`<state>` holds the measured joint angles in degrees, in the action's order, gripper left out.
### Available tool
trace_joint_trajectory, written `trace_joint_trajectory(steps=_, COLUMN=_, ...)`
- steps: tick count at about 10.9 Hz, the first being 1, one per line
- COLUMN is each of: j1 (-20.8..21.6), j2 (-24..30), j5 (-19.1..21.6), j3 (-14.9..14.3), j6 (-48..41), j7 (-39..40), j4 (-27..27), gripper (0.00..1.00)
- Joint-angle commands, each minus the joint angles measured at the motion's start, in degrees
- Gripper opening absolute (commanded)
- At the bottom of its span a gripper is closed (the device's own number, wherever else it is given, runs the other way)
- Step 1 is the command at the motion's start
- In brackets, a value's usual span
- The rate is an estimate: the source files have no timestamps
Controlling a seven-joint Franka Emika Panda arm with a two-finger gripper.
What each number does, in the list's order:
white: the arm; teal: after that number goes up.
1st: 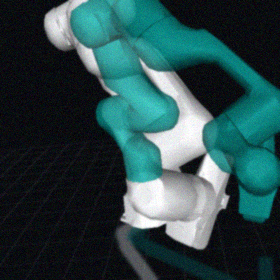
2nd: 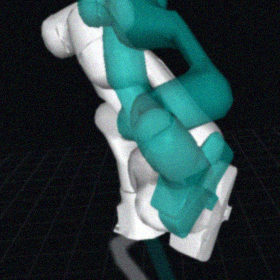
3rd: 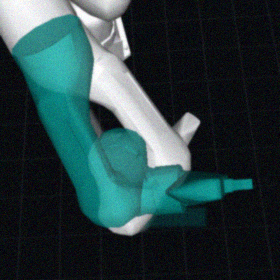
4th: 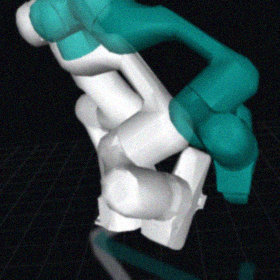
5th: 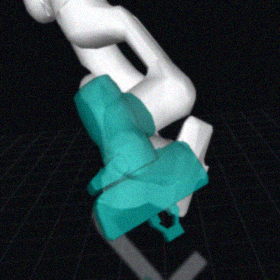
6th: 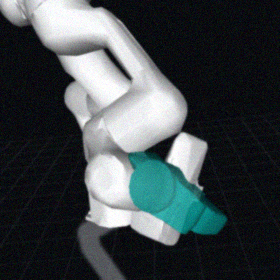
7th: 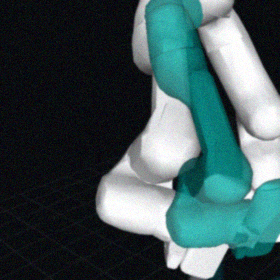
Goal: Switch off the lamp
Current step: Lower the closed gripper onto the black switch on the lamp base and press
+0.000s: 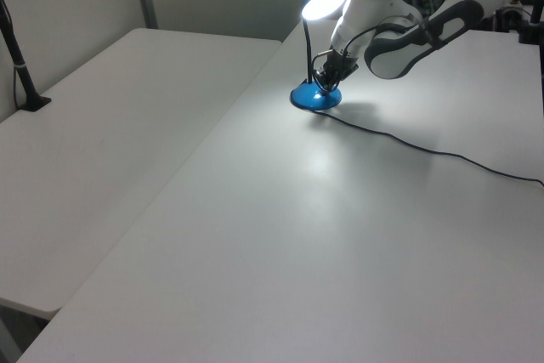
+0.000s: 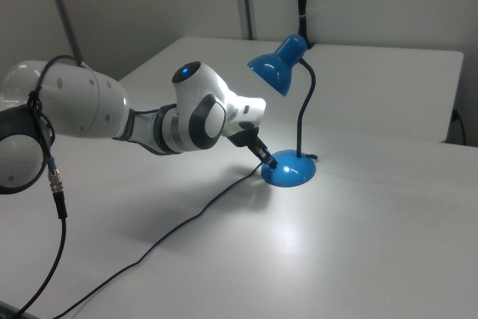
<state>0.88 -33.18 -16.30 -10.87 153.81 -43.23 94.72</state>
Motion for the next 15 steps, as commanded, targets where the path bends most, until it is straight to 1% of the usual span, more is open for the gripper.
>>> trace_joint_trajectory(steps=1, j1=0.0, j2=-1.62, j5=-1.54, j3=-0.29, j6=1.23, j7=-1.68, j4=-1.03, gripper=0.05)
trace_joint_trajectory(steps=5, j1=0.09, j2=-2.15, j5=-2.15, j3=-0.2, j6=1.67, j7=-1.68, j4=-1.03, gripper=0.05)
trace_joint_trajectory(steps=7, j1=0.27, j2=-2.41, j5=-3.38, j3=-0.2, j6=1.67, j7=-1.68, j4=-0.94, gripper=0.05)
trace_joint_trajectory(steps=9, j1=0.35, j2=-2.41, j5=-3.73, j3=-0.11, j6=1.67, j7=-1.68, j4=-0.85, gripper=0.05)
trace_joint_trajectory(steps=11, j1=0.44, j2=-2.41, j5=-5.14, j3=-0.11, j6=1.67, j7=-1.68, j4=-0.15, gripper=0.05)
trace_joint_trajectory(steps=14, j1=0.7, j2=-2.33, j5=-5.58, j3=0.06, j6=1.58, j7=-1.68, j4=2.22, gripper=0.05)
trace_joint_trajectory(steps=15, j1=0.97, j2=-2.33, j5=-5.58, j3=0.06, j6=1.58, j7=-1.68, j4=2.22, gripper=0.05)
